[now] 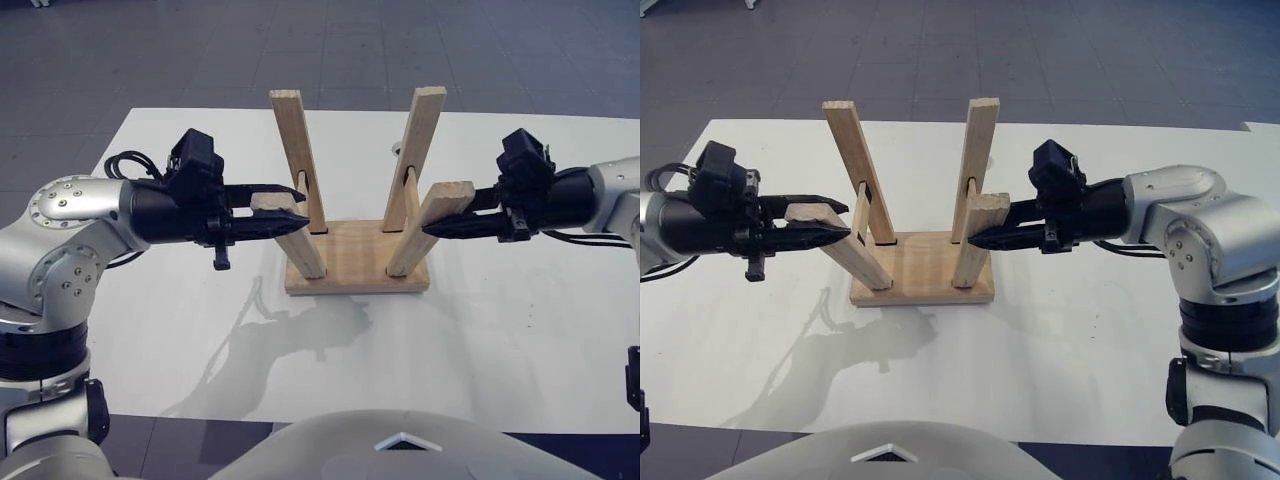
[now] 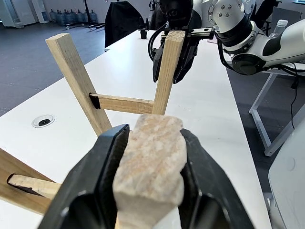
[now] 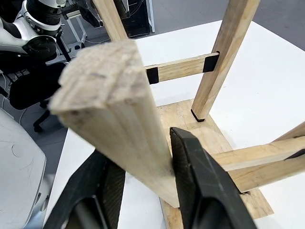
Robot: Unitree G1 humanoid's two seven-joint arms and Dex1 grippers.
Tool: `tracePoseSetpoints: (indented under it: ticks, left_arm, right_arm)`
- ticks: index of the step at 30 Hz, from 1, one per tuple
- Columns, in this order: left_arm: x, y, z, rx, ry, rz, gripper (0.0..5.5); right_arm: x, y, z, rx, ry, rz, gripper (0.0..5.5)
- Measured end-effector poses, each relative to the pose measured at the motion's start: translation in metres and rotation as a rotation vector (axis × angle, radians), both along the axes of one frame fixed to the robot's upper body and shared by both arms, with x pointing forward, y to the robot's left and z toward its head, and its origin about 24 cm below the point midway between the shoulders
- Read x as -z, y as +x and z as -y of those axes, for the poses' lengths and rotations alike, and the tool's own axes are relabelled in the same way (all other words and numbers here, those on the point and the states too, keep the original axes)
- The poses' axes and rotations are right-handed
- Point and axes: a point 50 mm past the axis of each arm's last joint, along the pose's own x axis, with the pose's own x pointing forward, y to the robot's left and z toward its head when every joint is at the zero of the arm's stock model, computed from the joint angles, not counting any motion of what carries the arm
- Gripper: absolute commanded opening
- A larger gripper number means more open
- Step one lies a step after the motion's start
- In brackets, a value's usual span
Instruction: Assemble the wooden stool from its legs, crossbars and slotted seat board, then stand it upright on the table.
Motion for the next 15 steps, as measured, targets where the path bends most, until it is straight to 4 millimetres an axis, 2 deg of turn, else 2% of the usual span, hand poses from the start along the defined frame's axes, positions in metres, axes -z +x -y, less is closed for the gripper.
tracePoseSetpoints:
  ticks: [4, 8, 15]
  left_arm:
    - [0.005, -0.005, 0.002, 0.037, -0.026, -0.041, 1.38]
    - [0.008, -0.007, 0.001, 0.045, -0.062, -0.072, 1.38]
    - [-0.009, -0.024, 0.000, 0.172, -0.149, -0.190, 1.38]
  right_arm:
    - [0.007, -0.005, 0.004, -0.029, 0.010, 0.001, 1.37]
    - [0.005, -0.003, 0.006, -0.057, 0.005, -0.034, 1.37]
    - [-0.020, -0.017, 0.009, -0.141, -0.004, -0.196, 1.37]
